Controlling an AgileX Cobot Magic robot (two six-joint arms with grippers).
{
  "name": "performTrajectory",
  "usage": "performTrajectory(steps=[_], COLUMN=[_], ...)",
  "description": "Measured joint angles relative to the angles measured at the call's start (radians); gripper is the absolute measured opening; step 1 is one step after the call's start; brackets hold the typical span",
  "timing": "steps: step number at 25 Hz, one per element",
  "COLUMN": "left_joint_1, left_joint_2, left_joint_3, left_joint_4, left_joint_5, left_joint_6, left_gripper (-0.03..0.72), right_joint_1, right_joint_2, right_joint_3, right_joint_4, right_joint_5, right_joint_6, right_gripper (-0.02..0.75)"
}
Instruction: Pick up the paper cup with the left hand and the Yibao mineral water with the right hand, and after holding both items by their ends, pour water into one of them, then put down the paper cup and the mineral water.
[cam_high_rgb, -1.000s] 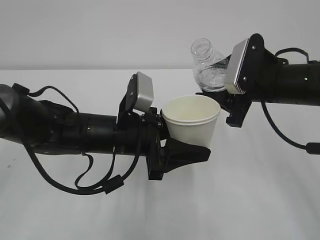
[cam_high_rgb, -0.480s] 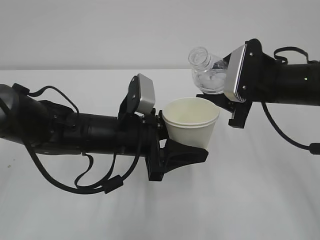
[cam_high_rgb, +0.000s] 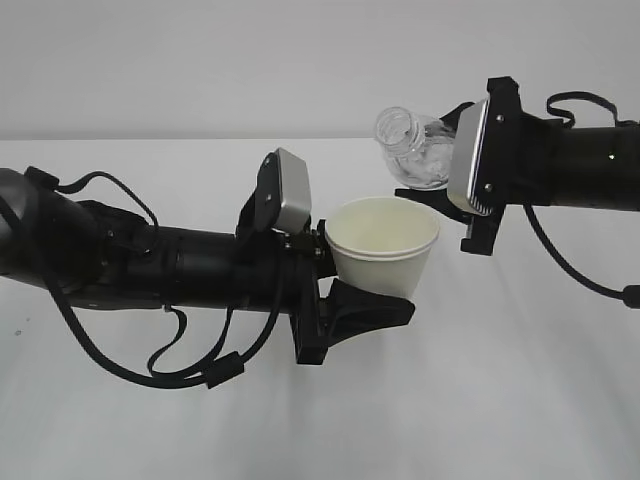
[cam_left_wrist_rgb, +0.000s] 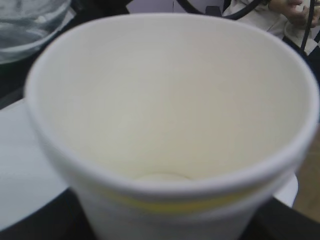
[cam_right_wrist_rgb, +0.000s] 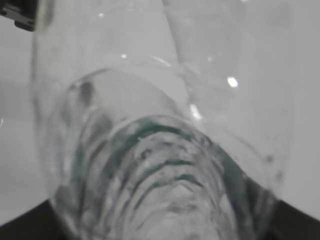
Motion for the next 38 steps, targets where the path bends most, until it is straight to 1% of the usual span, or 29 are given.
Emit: performTrajectory(steps=[5, 12, 38], left_joint_1=[0.0, 0.0, 0.0], left_joint_2=[0.0, 0.0, 0.0], left_joint_3=[0.0, 0.0, 0.0], left_joint_4=[0.0, 0.0, 0.0], left_joint_5=[0.014, 0.014, 0.014], left_joint_6=[0.002, 0.004, 0.004], left_gripper=[0.436, 0.435, 0.433], right_joint_1=[0.0, 0.0, 0.0], right_joint_2=[0.0, 0.0, 0.0], right_joint_3=[0.0, 0.0, 0.0], right_joint_4=[0.009, 0.053, 0.06], right_joint_5=[0.003, 0.01, 0.017], right_joint_6=[-0.04, -0.117, -0.316], right_gripper=[0.462, 0.462, 0.462])
